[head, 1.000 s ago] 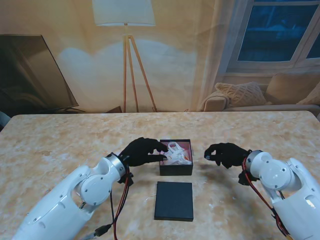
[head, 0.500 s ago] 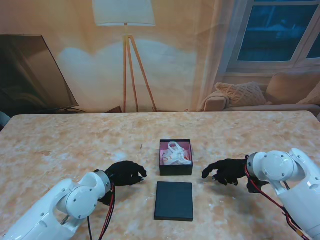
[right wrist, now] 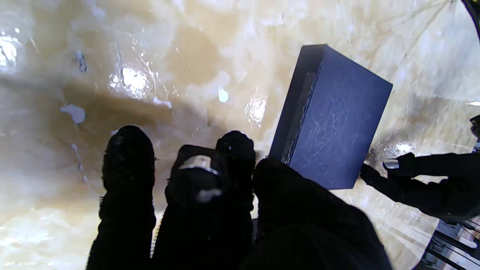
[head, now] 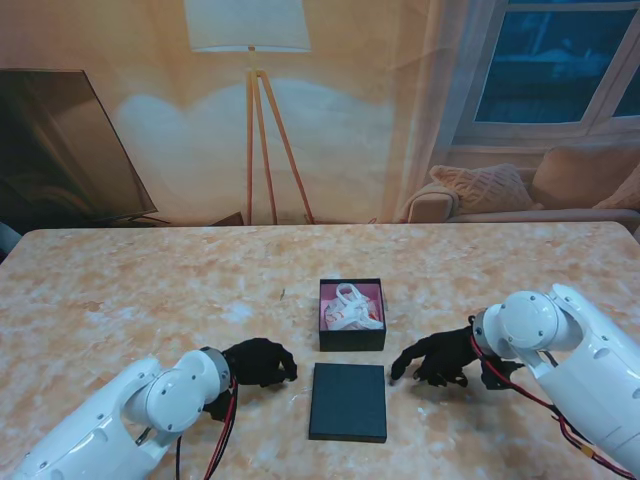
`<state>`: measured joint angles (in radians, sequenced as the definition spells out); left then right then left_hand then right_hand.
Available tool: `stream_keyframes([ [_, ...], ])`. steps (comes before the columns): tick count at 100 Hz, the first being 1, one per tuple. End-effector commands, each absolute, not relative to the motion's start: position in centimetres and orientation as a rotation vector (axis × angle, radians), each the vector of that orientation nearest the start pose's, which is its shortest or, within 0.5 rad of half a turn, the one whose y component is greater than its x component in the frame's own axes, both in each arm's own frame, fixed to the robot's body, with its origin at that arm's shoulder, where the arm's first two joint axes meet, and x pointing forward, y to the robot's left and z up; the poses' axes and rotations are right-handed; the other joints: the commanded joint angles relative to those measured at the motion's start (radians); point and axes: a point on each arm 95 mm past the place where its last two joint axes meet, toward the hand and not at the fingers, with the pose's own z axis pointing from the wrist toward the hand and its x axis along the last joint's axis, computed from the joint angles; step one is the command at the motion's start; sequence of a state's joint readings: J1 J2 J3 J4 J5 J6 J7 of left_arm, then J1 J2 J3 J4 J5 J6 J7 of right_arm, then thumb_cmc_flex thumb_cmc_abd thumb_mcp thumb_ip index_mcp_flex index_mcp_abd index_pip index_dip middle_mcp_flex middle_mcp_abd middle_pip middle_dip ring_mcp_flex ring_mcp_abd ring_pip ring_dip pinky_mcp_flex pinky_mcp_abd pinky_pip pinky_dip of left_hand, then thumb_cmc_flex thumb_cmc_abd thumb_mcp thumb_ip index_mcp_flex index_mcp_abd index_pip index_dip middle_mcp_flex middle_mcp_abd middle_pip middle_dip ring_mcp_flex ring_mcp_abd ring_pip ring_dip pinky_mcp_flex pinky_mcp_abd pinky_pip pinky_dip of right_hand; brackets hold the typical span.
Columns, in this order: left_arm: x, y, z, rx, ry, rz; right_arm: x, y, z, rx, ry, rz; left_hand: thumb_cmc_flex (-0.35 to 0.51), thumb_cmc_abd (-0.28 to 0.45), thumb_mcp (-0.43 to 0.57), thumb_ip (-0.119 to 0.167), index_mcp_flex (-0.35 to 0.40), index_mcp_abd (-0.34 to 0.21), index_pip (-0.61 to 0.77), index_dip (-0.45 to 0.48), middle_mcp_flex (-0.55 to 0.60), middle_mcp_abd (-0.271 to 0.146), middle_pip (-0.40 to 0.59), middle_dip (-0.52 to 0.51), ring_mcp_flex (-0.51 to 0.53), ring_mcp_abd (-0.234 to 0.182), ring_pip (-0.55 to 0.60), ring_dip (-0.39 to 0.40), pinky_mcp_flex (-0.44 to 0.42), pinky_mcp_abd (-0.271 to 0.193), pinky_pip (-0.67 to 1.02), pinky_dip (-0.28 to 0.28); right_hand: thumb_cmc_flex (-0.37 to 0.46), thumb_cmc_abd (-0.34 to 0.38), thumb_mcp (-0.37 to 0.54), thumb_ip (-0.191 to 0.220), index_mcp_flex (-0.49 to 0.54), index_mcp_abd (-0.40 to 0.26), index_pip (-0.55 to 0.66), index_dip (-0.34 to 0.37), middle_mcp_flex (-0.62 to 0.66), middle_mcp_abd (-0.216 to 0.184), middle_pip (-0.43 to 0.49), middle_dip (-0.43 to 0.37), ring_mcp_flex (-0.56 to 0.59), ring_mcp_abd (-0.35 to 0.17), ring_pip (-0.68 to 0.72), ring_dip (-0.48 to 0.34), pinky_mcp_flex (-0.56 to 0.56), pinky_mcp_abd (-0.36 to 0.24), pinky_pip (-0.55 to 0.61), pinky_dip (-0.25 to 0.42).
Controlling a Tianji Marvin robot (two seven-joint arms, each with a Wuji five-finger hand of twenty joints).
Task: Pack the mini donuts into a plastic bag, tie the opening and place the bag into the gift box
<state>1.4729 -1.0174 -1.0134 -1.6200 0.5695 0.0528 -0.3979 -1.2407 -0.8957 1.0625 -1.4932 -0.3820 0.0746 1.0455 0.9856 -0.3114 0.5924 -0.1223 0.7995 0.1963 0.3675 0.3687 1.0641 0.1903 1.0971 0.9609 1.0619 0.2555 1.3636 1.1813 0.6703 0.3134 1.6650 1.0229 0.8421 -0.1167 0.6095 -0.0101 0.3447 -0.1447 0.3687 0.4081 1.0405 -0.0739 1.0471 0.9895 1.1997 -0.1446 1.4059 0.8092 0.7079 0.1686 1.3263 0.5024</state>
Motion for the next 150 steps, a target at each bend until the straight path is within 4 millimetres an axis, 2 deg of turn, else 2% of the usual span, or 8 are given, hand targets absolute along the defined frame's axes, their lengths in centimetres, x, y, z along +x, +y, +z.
stream_keyframes([
  [1, 37.8, -5.0, -36.3, -1.735, 1.950, -1.427, 41.5, -3.1, -32.6, 2.048, 2.341, 0.909, 0.016, -0.006, 0.030, 0.001, -0.013, 0.011, -0.010, -0.024, 0.036, -0.018, 0.030, -0.010, 0.027, 0.023, 0.049, -0.015, 0.014, -0.048, 0.087, -0.011, -0.010, 0.018, 0.015, 0.025, -0.012, 0.009, -0.012, -0.011, 0.037, -0.027, 0.034, -0.001, 0.047, -0.026, 0.021, 0.008, 0.021, -0.014, 0.038, -0.013],
  [23, 37.8, -5.7, -36.7, -1.778, 1.981, -1.428, 41.5, -2.3, -32.9, 2.062, 2.390, 0.839, 0.004, 0.015, 0.033, 0.004, -0.042, -0.018, -0.026, -0.037, 0.032, -0.016, 0.018, -0.020, 0.015, 0.034, 0.031, -0.026, -0.006, -0.043, 0.072, -0.020, -0.010, 0.026, 0.007, 0.024, -0.026, 0.016, -0.029, -0.021, 0.015, -0.016, 0.033, -0.003, 0.023, -0.017, 0.027, 0.013, -0.001, -0.009, 0.036, -0.022],
  [51, 38.1, -6.3, -36.9, -1.838, 1.979, -1.443, 41.8, -1.4, -33.1, 2.088, 2.396, 0.811, -0.007, 0.041, 0.020, 0.013, -0.070, -0.039, -0.045, -0.049, 0.014, -0.012, -0.026, -0.037, -0.014, 0.048, -0.014, -0.029, -0.044, -0.038, 0.038, -0.025, 0.001, 0.041, -0.038, 0.015, -0.107, 0.025, -0.068, -0.038, -0.057, 0.010, 0.012, 0.005, -0.056, 0.006, 0.025, 0.027, -0.067, 0.002, 0.014, -0.020],
  [75, 38.4, -6.6, -36.7, -1.870, 1.937, -1.457, 42.5, -1.0, -33.4, 2.094, 2.316, 0.862, -0.022, 0.058, 0.017, 0.022, -0.088, -0.044, -0.061, -0.055, -0.009, -0.004, -0.060, -0.043, -0.046, 0.058, -0.053, -0.021, -0.081, -0.034, 0.003, -0.022, 0.006, 0.032, -0.068, 0.003, -0.154, 0.026, -0.086, -0.046, -0.103, 0.030, -0.016, 0.013, -0.105, 0.024, 0.003, 0.033, -0.105, 0.010, -0.005, -0.009],
  [116, 40.4, -7.0, -36.5, -1.898, 1.850, -1.476, 43.3, -1.1, -33.5, 2.080, 2.209, 0.926, -0.050, 0.074, 0.034, 0.040, -0.104, -0.046, -0.086, -0.057, -0.054, 0.003, -0.116, -0.043, -0.104, 0.066, -0.116, -0.003, -0.147, -0.033, -0.060, -0.011, -0.004, 0.037, -0.086, 0.001, -0.125, 0.030, -0.065, -0.042, -0.089, 0.026, -0.016, 0.020, -0.092, 0.023, 0.008, 0.039, -0.097, 0.015, 0.002, 0.006],
  [137, 41.0, -7.1, -36.8, -1.935, 1.814, -1.481, 43.4, -1.8, -33.2, 2.074, 2.202, 0.892, -0.044, 0.059, 0.033, 0.027, -0.090, -0.038, -0.077, -0.042, -0.049, 0.010, -0.123, -0.039, -0.107, 0.076, -0.126, 0.006, -0.155, -0.022, -0.072, -0.003, -0.004, 0.045, -0.117, -0.001, -0.087, 0.040, -0.051, -0.037, -0.090, 0.035, -0.025, 0.010, -0.096, 0.031, 0.002, 0.036, -0.102, 0.016, -0.002, 0.006],
  [150, 41.0, -7.4, -37.0, -1.932, 1.833, -1.472, 43.4, -2.1, -33.0, 2.059, 2.188, 0.888, -0.048, 0.055, 0.026, 0.018, -0.085, -0.057, -0.071, -0.028, -0.066, 0.011, -0.142, -0.042, -0.125, 0.072, -0.148, 0.006, -0.172, -0.026, -0.092, -0.003, 0.001, 0.042, -0.187, -0.008, -0.018, 0.044, -0.027, -0.018, -0.108, 0.056, -0.069, -0.016, -0.120, 0.055, -0.042, 0.022, -0.121, 0.024, -0.018, 0.005],
])
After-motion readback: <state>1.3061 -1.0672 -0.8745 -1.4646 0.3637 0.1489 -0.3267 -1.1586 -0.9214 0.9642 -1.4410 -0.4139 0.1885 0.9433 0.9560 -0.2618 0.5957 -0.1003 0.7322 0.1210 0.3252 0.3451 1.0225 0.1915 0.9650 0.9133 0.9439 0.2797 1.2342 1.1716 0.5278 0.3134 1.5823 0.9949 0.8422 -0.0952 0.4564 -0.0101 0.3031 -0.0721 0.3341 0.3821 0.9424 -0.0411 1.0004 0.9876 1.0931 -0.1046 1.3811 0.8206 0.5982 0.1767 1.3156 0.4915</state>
